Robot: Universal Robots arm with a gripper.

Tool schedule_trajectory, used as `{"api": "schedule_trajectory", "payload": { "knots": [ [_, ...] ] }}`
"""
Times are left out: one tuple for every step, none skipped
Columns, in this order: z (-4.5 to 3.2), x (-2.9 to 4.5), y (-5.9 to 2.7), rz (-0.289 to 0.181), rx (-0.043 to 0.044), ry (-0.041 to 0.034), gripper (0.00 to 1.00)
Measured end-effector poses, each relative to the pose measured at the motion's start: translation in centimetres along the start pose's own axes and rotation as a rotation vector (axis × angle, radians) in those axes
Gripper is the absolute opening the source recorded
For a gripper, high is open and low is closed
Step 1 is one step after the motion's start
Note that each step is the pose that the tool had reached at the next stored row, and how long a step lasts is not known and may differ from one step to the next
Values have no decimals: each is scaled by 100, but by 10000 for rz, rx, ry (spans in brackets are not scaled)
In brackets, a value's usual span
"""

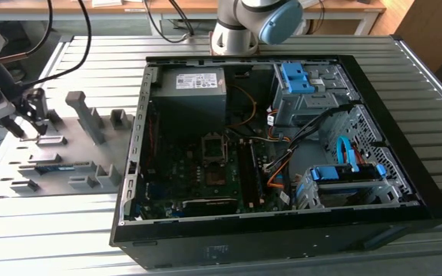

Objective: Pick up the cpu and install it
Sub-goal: 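Pick up the cpu and move it towards the insertion slot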

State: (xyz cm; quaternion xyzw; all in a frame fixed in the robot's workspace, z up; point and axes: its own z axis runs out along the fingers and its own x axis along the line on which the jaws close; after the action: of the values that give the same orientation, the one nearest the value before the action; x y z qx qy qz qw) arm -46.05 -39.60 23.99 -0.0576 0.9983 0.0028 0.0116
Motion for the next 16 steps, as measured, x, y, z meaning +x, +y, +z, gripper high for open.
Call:
{"api": "schedule_trajectory", "payload": {
  "knots": [
    [-10, 0, 0, 0, 0, 0, 47],
    [-20, -1, 0, 0, 0, -1, 47],
    [-31, -1, 0, 0, 0, 1, 47],
    [-42, -1, 0, 0, 0, 0, 47],
    [-53, -1, 0, 0, 0, 0, 47],
    [-64, -1, 0, 0, 0, 0, 47],
    [-74, -2, 0, 0, 0, 0, 47],
    [-93, -2, 0, 0, 0, 0, 47],
    [-101, -2, 1, 0, -1, -1, 47],
    [-110, -3, 1, 0, 0, -1, 47],
    [-118, -3, 1, 0, 0, -1, 47],
    [-128, -3, 1, 0, 0, 0, 47],
    [-140, -3, 1, 0, 0, 0, 47],
    [-147, -3, 1, 0, -1, -1, 47],
    [-155, -4, 1, 0, 0, 0, 47],
    [-161, -4, 1, 0, 0, 0, 47]
  ]
}}
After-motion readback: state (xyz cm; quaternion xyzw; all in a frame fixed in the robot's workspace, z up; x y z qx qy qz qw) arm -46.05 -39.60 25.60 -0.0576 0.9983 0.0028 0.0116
